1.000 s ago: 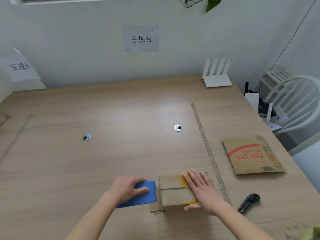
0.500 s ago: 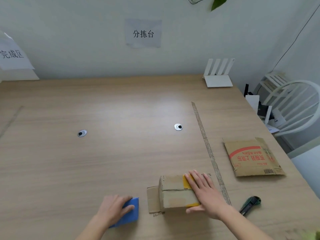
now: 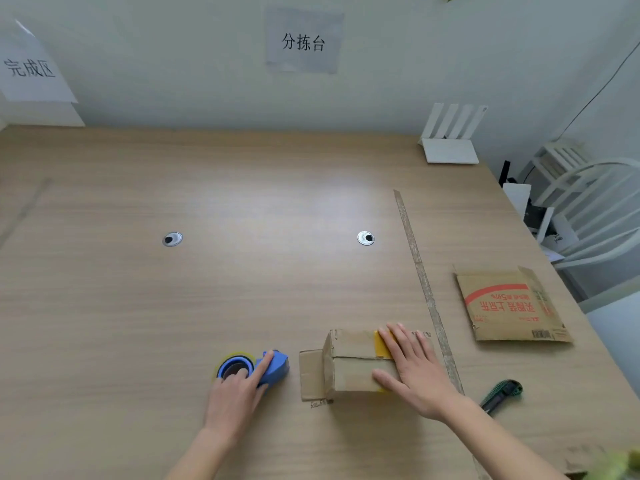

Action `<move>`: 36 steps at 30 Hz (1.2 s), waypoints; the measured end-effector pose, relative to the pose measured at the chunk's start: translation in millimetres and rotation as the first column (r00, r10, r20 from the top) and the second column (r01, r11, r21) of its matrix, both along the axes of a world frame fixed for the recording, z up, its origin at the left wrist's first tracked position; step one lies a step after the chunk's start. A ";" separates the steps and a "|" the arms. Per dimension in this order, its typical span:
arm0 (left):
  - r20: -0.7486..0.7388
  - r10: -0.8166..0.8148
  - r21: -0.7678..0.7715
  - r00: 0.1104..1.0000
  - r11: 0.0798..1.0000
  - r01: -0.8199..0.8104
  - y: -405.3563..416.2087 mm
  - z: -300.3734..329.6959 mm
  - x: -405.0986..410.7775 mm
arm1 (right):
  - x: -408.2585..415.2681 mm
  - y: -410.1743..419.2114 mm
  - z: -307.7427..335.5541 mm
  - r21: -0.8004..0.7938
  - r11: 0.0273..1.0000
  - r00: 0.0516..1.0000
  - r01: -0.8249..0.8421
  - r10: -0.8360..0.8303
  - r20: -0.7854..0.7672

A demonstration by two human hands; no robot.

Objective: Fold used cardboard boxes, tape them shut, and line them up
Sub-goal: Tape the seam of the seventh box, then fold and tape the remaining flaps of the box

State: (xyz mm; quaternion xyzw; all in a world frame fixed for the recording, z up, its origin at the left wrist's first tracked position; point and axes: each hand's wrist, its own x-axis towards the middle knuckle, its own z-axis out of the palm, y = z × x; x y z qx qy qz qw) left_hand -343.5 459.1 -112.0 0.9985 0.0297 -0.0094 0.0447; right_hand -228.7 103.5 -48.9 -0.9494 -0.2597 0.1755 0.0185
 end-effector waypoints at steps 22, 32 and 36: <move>-0.307 0.225 -0.822 0.925 0.427 -0.376 -147.6 29.0 48.6 | -22.8 15.7 -1.7 0.086 0.969 0.972 0.232 -0.230 -0.042; 0.050 0.303 -0.521 0.952 0.821 -0.234 -136.9 62.4 76.2 | -33.3 -22.3 14.1 0.253 0.919 0.946 0.303 -0.258 -0.196; 0.095 0.018 -0.533 0.995 0.845 0.035 -152.9 39.9 42.8 | -48.6 22.3 5.3 0.285 0.820 0.863 0.497 -0.501 -0.063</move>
